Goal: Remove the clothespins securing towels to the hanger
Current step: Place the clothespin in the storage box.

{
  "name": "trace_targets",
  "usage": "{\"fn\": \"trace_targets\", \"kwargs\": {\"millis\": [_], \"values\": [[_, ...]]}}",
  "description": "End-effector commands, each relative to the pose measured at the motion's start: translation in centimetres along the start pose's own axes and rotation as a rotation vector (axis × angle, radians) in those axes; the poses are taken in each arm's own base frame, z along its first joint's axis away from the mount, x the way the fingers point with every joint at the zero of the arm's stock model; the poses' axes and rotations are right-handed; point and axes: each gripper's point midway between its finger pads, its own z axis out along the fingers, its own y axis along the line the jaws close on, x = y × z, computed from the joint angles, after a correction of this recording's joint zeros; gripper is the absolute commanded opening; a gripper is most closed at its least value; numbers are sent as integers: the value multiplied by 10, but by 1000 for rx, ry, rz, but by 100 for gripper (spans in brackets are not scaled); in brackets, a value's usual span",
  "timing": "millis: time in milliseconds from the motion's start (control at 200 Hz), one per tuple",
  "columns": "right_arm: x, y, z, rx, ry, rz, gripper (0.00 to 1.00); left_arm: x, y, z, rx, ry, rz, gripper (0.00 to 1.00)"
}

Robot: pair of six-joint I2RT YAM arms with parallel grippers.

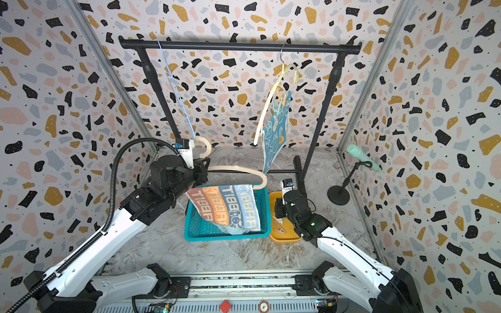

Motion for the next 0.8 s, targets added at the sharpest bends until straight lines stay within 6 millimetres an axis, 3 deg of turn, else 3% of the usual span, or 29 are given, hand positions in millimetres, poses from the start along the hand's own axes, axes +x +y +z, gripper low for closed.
{"fn": "trace_targets", "kwargs": {"millis": [0, 496, 796], "values": [[7, -9, 6, 30, 19, 16, 0, -16, -5, -8, 28, -70, -12, 0], [54, -47, 27, 153, 140, 51, 0, -12, -6, -5, 30, -62, -7, 0], [69, -59, 29, 192, 181, 68, 11, -12, -6, -5, 32, -63, -9, 0]]}}
